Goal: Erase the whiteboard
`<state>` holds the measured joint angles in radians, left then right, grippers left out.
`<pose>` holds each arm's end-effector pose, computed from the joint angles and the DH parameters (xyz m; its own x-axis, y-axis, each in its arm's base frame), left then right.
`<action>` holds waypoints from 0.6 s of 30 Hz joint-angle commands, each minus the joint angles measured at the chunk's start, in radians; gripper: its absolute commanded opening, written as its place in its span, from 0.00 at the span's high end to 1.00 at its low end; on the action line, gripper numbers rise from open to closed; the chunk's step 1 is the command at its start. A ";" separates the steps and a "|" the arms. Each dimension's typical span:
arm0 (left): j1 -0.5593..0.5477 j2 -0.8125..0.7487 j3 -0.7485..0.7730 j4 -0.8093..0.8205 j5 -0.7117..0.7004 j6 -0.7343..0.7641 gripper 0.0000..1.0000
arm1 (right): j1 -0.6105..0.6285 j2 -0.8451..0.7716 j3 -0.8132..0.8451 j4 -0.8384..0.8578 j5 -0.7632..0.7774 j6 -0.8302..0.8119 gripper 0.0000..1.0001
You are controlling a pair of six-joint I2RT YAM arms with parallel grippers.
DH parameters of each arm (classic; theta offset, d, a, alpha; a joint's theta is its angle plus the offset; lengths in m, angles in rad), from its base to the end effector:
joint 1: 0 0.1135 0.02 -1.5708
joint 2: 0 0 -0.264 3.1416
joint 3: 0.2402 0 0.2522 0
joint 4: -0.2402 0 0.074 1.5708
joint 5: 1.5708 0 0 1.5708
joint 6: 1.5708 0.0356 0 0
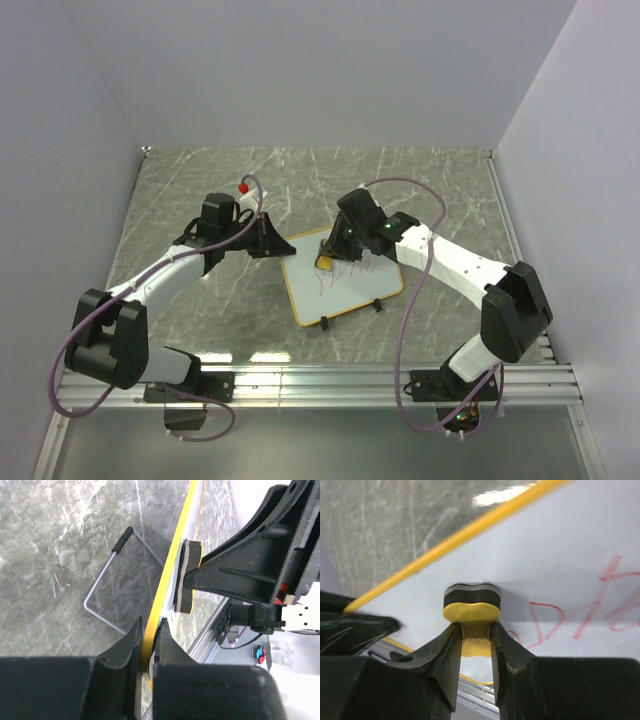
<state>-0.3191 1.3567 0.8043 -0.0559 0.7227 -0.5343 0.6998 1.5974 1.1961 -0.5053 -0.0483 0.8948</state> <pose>0.2647 -0.1123 0.2365 -0.8493 -0.1216 -0.5138 0.3697 0.5577 -0.7432 0.2617 0.2225 0.2507 -0.8965 0.2638 -0.3560 0.0531 0.8617 0.5047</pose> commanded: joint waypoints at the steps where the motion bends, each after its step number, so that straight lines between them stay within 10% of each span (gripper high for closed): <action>1: -0.015 0.002 0.021 -0.139 -0.166 0.123 1.00 | -0.051 0.113 -0.168 -0.246 0.364 0.038 1.00; 18: -0.015 0.004 0.013 -0.133 -0.158 0.149 1.00 | 0.055 0.038 -0.226 -0.199 0.324 0.128 1.00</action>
<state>-0.3283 1.3548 0.8227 -0.0734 0.7414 -0.4900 0.7204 1.5028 0.9844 -0.7250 0.1650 1.0027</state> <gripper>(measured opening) 0.113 0.328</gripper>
